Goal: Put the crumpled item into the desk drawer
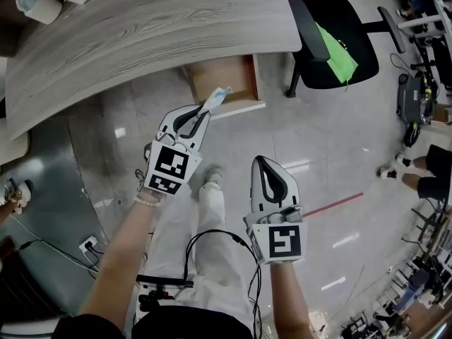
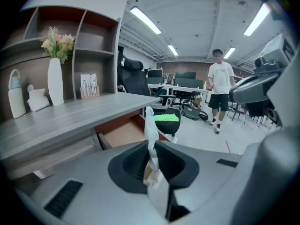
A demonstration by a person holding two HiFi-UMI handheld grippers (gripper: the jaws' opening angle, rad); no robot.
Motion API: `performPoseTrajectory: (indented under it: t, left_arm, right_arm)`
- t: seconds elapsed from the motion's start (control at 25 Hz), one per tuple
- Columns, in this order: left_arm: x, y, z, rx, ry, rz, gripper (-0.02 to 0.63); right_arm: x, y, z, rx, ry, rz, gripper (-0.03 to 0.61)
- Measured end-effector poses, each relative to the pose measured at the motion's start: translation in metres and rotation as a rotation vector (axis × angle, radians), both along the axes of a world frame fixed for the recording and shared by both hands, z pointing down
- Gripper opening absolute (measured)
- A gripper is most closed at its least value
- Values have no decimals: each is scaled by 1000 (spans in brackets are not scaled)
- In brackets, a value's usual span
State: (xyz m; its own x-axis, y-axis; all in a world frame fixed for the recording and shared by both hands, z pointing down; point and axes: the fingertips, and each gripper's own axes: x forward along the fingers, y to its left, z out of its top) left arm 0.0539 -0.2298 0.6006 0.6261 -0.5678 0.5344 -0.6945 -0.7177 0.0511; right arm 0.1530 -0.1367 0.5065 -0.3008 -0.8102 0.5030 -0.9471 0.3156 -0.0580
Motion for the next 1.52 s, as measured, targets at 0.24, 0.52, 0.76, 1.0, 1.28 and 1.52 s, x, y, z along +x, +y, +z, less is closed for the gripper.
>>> performPoseTrajectory:
  t: [0.24, 0.52, 0.76, 1.0, 1.28, 1.52]
  left_arm:
    - [12, -13, 40, -40, -23, 8, 51]
    - [16, -20, 80, -90, -66, 27, 51]
    - [13, -20, 101, -112, -116, 9, 52]
    - [15, -22, 106, -110, -140, 1, 67]
    - [16, -18, 103, -113, -132, 6, 176]
    - [14, -11, 81, -91, -82, -7, 195]
  right_arm:
    - [1, 2, 16, -37, -44, 4, 3]
    - [9, 0, 35, -50, -45, 12, 3]
    - [8, -1, 46, -66, -60, 15, 3]
    - [10, -3, 53, -53, -39, 1, 3]
    - [12, -7, 63, -40, -15, 3, 3]
    - [6, -5, 72, -84, 1, -21, 3]
